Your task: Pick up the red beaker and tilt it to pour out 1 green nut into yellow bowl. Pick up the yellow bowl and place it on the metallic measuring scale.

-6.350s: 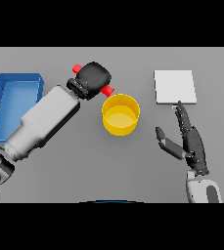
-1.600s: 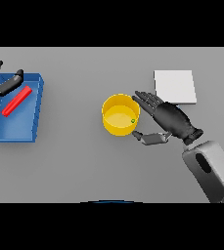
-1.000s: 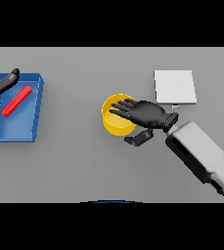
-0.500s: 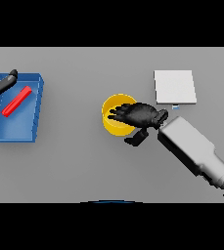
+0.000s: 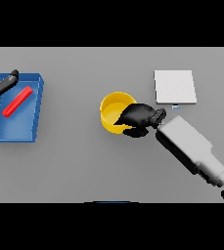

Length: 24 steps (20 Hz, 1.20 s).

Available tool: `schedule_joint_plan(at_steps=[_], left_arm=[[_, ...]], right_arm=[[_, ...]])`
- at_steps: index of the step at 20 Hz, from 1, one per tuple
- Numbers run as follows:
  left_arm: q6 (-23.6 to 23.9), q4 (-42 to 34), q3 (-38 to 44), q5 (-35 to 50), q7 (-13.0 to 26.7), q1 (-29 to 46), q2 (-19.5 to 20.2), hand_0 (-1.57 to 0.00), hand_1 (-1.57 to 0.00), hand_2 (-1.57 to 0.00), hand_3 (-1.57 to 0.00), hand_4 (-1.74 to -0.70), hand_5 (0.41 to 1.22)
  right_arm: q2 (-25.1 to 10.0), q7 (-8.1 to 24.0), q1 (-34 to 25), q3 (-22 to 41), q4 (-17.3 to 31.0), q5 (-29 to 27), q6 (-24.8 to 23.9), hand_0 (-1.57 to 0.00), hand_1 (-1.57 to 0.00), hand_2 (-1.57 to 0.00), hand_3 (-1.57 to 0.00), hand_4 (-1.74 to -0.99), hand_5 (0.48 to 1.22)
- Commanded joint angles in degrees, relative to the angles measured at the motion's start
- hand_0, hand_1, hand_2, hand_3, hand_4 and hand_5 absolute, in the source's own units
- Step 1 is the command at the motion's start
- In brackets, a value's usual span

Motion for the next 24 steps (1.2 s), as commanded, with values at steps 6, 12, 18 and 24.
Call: schedule_joint_plan(at_steps=[6,12,18,24], left_arm=[[0.0,-0.6,-0.3,-0.3,-0.3,0.4,0.1,0.00,0.00,0.00,0.00,-0.78,0.710],[-0.3,-0.2,-0.1,-0.3,0.1,-0.5,0.6,0.00,0.00,0.00,0.00,-0.77,0.706],[-0.4,-1.4,-0.3,0.3,0.4,-0.4,0.1,0.00,0.00,0.00,0.00,-0.78,0.702],[-1.1,-1.9,0.9,1.7,0.7,-0.1,0.8,0.00,0.00,0.00,0.00,-0.81,0.703]], right_arm=[[-0.8,2.1,-0.2,-0.1,-1.4,-1.4,3.0,-1.42,-1.41,-1.32,-1.13,-1.688,1.186],[-3.6,2.8,-0.7,-1.7,-6.8,-3.3,5.9,-1.53,-1.53,-1.44,-1.17,-1.727,1.212],[-6.3,8.4,-0.8,-4.1,-12.1,-4.3,8.7,-1.56,-1.56,-1.43,-1.22,-1.737,1.219],[-9.5,11.0,0.4,-7.0,-15.7,-5.0,9.6,-1.53,-1.57,-1.52,-1.18,-1.740,1.220]])
